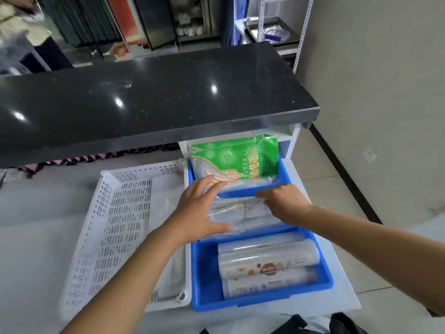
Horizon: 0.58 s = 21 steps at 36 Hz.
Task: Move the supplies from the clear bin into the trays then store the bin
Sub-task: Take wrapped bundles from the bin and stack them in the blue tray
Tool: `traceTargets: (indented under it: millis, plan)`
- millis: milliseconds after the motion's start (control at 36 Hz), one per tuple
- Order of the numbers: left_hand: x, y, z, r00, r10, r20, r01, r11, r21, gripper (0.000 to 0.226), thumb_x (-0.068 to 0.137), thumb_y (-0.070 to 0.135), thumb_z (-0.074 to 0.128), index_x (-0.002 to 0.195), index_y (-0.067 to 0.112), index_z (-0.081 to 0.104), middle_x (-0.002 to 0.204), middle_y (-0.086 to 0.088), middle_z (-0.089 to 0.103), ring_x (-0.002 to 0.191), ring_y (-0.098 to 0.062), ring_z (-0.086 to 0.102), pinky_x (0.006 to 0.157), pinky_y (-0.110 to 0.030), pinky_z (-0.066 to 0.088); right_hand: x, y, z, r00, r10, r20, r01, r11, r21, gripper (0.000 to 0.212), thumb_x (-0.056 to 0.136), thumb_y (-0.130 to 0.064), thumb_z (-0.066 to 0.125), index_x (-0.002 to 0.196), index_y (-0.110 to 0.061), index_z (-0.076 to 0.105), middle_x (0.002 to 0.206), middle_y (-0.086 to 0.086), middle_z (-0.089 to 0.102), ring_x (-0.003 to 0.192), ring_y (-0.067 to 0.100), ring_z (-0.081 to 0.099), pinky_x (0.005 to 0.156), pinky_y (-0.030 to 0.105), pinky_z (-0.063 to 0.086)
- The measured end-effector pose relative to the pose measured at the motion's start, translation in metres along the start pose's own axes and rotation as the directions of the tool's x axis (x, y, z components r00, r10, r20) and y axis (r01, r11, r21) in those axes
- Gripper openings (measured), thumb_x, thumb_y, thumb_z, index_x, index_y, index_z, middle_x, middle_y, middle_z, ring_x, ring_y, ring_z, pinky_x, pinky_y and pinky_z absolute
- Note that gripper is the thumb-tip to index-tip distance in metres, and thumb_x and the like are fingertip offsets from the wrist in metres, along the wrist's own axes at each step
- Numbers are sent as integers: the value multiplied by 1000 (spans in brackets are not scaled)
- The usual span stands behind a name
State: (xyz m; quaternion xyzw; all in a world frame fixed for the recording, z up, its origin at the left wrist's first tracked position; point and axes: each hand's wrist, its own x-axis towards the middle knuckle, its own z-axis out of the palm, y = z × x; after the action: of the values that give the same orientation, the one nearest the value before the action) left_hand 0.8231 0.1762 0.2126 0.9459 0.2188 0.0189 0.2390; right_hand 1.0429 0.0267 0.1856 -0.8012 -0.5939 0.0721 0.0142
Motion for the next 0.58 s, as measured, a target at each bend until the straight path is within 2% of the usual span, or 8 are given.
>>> traceTargets:
  millis: [56,111,194,250,361,417,472,583]
  plan:
    - [8,9,6,999,-3,37,-1,995,104,93,73,52,73,152,32,29,160,5,25,146,-15,19,115,-26,16,3,5,4,1000,-17,-22,17,1000,22,39,93,-22,53,127,-39,61,108,4,74,100,32,67,83,35,52]
    - [14,12,11,991,-88,98,67,978,200,78,80,38,70,150,27,36,156,2,39,142,-20,34,111,-29,28,6,9,5,999,-36,-33,38,998,42,36,93,-23,55,125,-37,63,107,6,74,99,33,68,83,36,53]
    - [20,9,15,967,-218,133,165,932,323,52,83,25,62,134,27,51,134,-2,60,118,-29,57,86,-32,46,8,14,7,999,-52,1,51,997,60,35,93,-25,53,125,-37,60,112,8,72,100,34,66,82,36,51]
    - [22,7,15,957,-245,158,172,912,372,38,83,26,61,121,25,56,121,-5,66,106,-32,62,76,-33,46,10,15,8,997,-64,49,62,997,54,35,93,-25,51,125,-37,57,115,8,70,101,35,65,81,35,50]
    - [26,4,14,948,-252,195,159,906,393,27,82,30,60,109,26,59,111,-5,69,100,-32,63,68,-31,42,10,19,8,993,-53,104,54,998,-7,31,93,-24,48,122,-30,57,115,9,70,102,34,64,84,34,48]
    - [29,5,13,942,-267,205,164,897,411,25,83,29,57,107,25,59,110,-7,68,101,-32,62,71,-31,40,8,20,8,996,-46,75,49,998,-32,33,91,-18,48,121,-25,57,113,9,70,103,34,63,85,33,46]
    - [32,6,13,940,-276,200,160,875,458,24,85,28,54,109,26,58,111,-8,67,107,-32,58,82,-33,39,6,19,9,998,-56,14,56,996,-65,37,87,-13,48,123,-22,55,112,7,69,109,32,59,90,35,41]
    - [38,6,12,939,-304,159,201,863,463,37,92,37,49,128,30,52,129,-9,62,117,-31,49,95,-38,34,3,19,10,996,-8,-94,-1,996,-89,42,83,-10,50,124,-20,52,109,1,66,112,29,51,92,40,33]
